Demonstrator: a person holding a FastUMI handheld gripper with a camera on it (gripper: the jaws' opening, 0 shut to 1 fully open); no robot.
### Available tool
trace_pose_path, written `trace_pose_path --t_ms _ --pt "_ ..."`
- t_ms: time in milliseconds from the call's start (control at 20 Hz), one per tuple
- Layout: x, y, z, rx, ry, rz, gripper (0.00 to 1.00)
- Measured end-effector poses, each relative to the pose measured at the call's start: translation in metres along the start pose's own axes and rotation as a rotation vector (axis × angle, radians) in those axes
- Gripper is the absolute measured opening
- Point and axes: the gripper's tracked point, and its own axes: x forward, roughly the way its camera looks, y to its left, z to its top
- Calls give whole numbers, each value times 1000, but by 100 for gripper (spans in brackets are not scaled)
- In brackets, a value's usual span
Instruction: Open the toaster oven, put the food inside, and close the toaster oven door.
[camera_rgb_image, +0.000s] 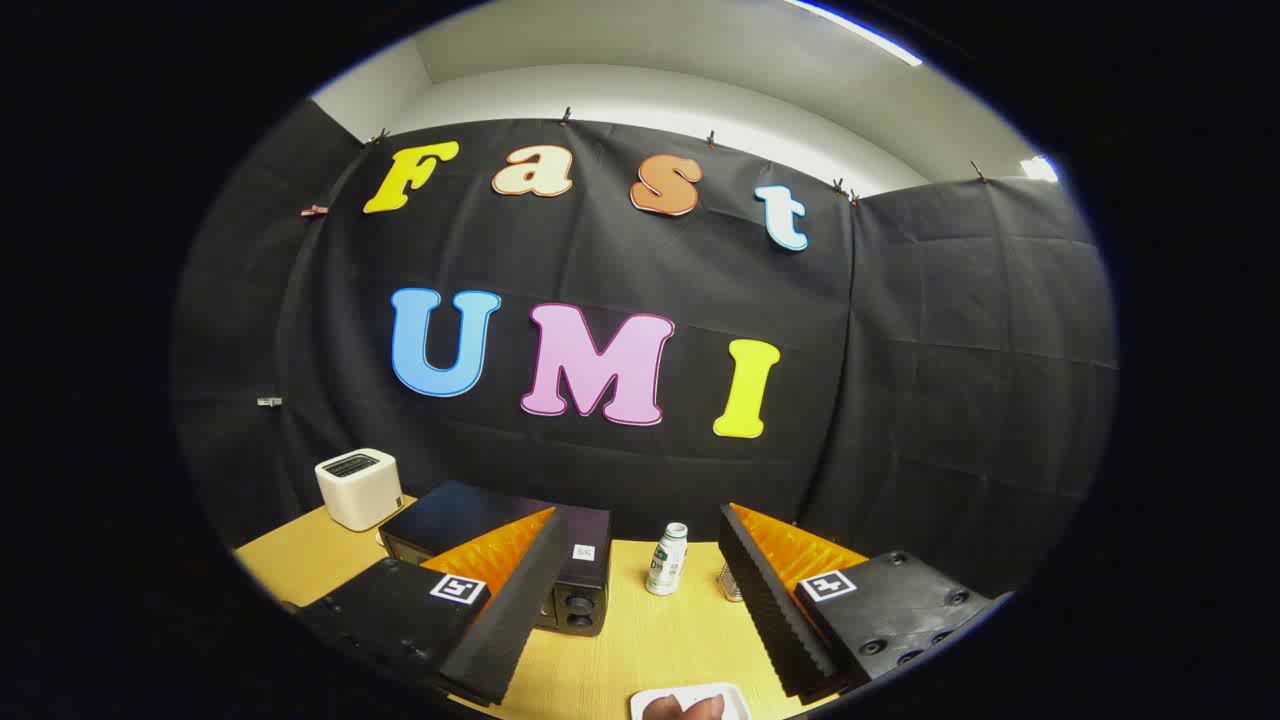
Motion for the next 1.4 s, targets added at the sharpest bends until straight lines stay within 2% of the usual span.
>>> trace_pose_path --t_ms 1400 --pt "9 -3 -11 13 9 -12 98"
